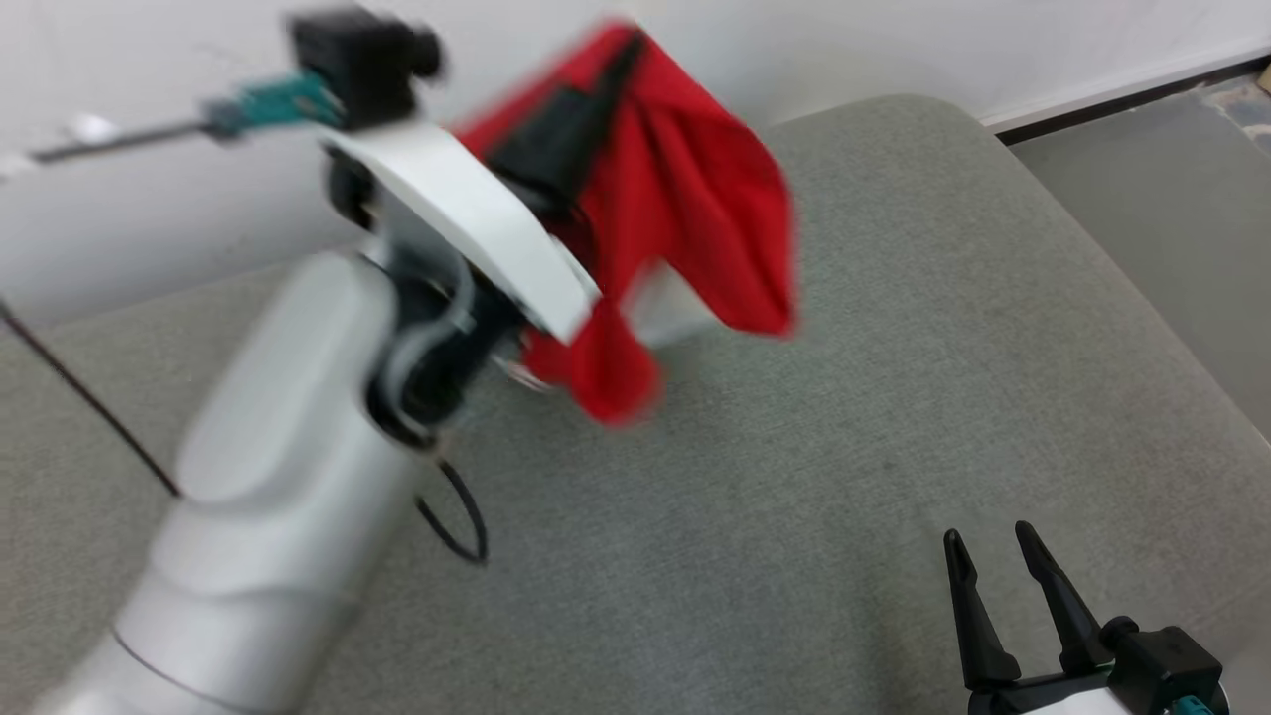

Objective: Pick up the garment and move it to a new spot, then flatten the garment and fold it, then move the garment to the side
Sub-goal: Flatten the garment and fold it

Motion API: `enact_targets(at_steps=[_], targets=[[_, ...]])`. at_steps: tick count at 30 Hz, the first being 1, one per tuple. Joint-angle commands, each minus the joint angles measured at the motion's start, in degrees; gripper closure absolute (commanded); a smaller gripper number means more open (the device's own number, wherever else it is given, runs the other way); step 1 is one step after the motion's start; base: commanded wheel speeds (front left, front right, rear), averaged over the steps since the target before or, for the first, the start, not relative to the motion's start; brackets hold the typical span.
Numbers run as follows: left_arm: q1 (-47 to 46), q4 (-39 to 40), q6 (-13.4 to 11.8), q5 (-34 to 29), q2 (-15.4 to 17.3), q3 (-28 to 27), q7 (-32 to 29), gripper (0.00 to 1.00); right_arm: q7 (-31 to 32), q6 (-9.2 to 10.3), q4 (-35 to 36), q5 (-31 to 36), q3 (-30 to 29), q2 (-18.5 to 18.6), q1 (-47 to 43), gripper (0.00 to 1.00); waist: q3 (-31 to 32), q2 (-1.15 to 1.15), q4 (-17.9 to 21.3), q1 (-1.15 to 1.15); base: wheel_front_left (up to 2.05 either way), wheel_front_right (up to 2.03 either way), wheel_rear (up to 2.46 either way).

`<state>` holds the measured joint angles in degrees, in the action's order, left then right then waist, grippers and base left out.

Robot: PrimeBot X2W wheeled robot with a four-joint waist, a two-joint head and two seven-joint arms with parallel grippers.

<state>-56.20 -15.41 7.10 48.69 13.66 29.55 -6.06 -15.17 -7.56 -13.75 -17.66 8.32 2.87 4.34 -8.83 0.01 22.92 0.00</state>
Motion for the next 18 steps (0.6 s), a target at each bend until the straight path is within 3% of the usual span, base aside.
enact_targets(at_steps=[1, 4, 9, 18], targets=[[2.3, 1.1, 0.4, 1.5, -0.2, 1.9, -0.5, 1.0, 0.1, 0.15, 0.1, 0.3, -0.1, 0.1, 0.3, 0.0, 0.1, -0.01, -0.6, 0.0, 0.0, 0.0, 0.0], [5.1, 4.1, 0.4, 3.6, -0.2, 5.3, -1.7, 1.0, 0.0, 0.15, 0.1, 0.4, -0.1, 0.1, 0.4, 0.0, 0.3, -0.01, -1.4, 0.0, 0.0, 0.0, 0.0], [8.8, 9.0, 0.3, 7.4, 3.1, 8.7, -4.6, 1.0, 0.0, 0.15, 0.2, 1.3, -0.7, 0.1, -0.4, 0.0, 0.7, -0.01, -3.4, 0.0, 0.0, 0.0, 0.0], [12.1, 12.2, 0.1, 9.6, 8.9, 8.4, -7.0, 1.0, 0.0, 0.15, -0.2, 2.2, -0.8, 0.1, -0.9, 0.0, 1.7, -0.01, -7.0, 0.0, 0.0, 0.0, 0.0]])
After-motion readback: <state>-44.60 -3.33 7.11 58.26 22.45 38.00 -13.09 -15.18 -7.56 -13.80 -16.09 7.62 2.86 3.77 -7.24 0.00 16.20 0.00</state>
